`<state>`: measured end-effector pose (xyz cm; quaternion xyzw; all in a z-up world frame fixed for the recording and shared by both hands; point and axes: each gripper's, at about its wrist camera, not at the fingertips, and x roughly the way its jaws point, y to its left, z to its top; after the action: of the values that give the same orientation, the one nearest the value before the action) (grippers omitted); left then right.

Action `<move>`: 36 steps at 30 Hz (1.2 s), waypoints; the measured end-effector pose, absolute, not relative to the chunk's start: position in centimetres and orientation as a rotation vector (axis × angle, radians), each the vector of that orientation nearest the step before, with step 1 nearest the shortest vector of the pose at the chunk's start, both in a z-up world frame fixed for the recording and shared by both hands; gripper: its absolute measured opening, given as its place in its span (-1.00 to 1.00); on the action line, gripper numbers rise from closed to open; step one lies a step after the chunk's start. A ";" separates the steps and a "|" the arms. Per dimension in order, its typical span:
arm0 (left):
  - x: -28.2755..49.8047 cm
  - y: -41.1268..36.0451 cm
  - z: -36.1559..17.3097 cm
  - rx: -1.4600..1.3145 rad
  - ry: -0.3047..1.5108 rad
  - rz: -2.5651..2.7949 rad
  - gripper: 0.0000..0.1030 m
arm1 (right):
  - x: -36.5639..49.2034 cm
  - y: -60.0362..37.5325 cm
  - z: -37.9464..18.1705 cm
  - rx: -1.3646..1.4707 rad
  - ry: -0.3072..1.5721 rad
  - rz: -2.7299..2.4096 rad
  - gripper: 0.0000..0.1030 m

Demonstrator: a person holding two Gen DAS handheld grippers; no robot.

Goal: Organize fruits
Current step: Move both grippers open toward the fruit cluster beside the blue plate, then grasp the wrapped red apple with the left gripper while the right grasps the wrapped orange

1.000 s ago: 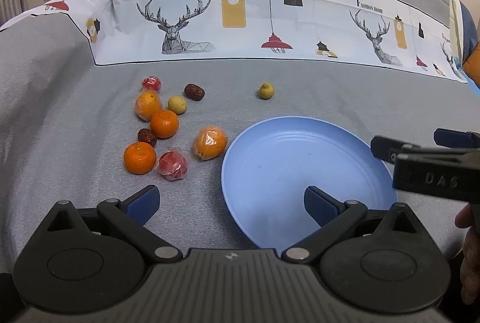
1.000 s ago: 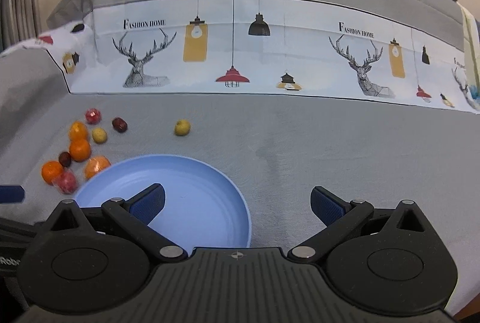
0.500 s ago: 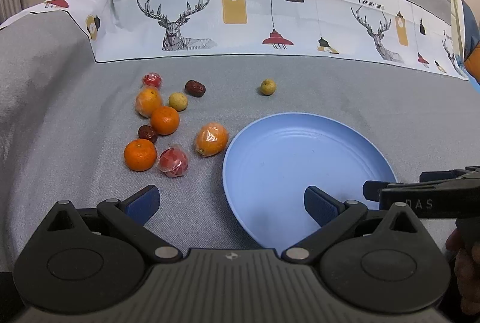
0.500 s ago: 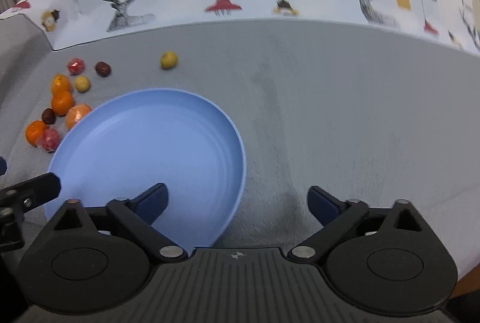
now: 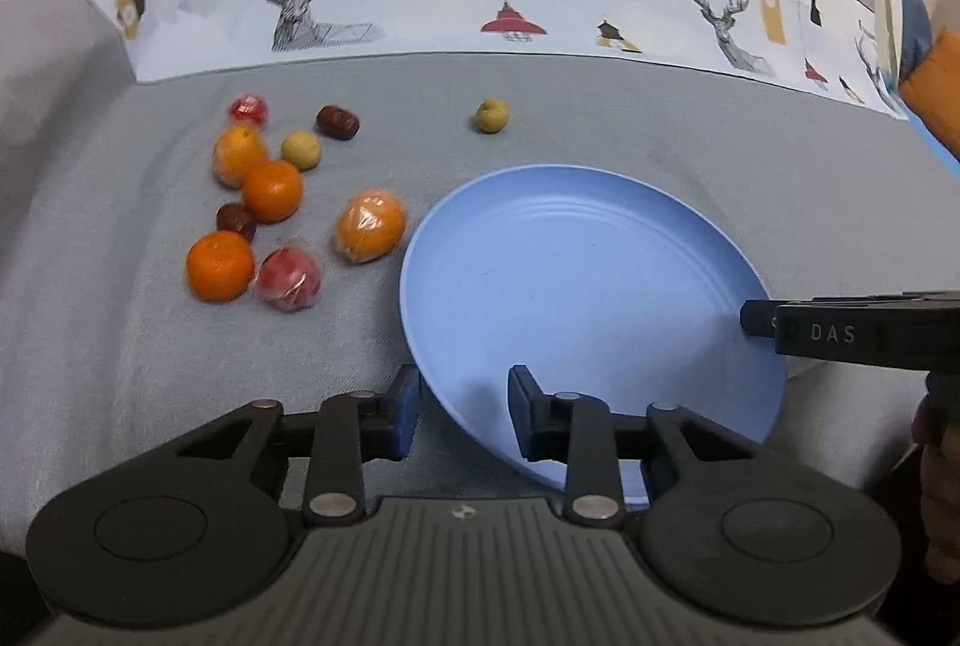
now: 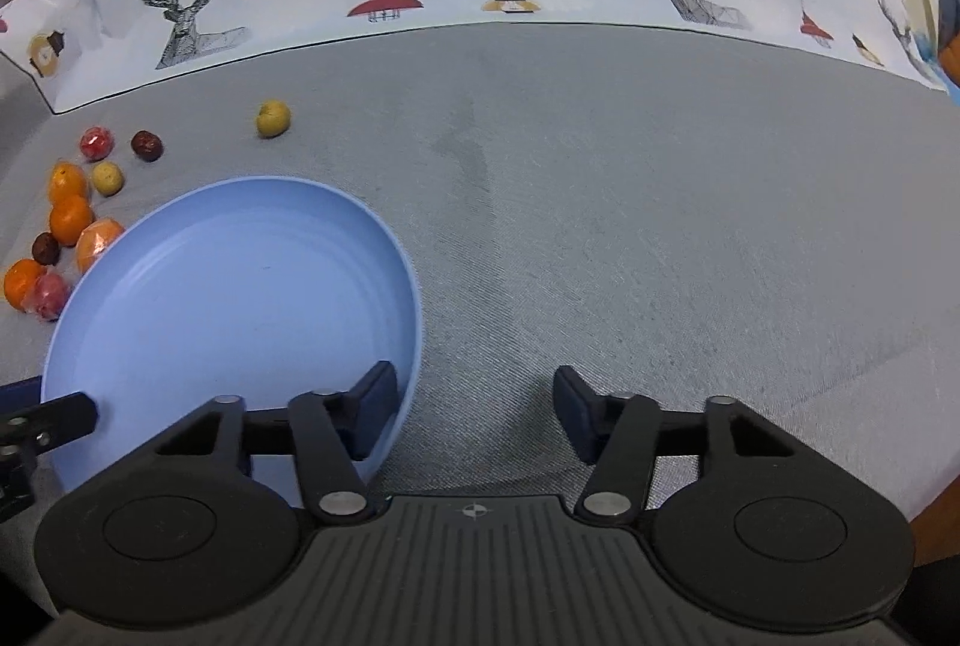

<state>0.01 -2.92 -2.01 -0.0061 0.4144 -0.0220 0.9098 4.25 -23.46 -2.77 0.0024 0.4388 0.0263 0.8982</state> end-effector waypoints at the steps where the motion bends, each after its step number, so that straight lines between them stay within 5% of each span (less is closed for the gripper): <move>1: 0.2 -3.1 -2.1 -0.007 0.848 -0.051 -0.41 | 4.4 -23.4 -2.7 0.002 0.910 0.058 0.03; 7: 0.6 -3.5 -2.3 0.002 0.840 -0.069 -0.48 | 4.2 -23.5 -2.3 0.003 0.875 0.060 0.03; 11: 0.4 -3.3 -1.5 0.007 0.805 -0.046 -0.28 | 4.0 -23.1 -2.0 -0.031 0.844 0.054 0.03; 16: -0.1 -3.2 -0.6 -0.006 0.763 -0.041 -0.28 | 3.5 -22.8 -1.0 -0.021 0.763 0.072 0.03; 24: -0.4 -2.7 3.3 0.068 0.636 -0.082 -0.85 | 2.0 -22.1 0.7 -0.042 0.596 0.139 0.04; 30: 1.1 -1.2 4.4 0.218 0.575 -0.157 -0.85 | 2.0 -22.1 1.1 -0.043 0.616 0.164 0.02; 36: 1.8 0.8 3.6 0.043 0.630 -0.103 -0.85 | 2.5 -21.8 1.2 0.044 0.641 0.193 -0.36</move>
<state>1.80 0.78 3.57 0.0209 0.3097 -0.0506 0.9493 2.49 -21.79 1.21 0.0217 0.3146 0.0948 0.9442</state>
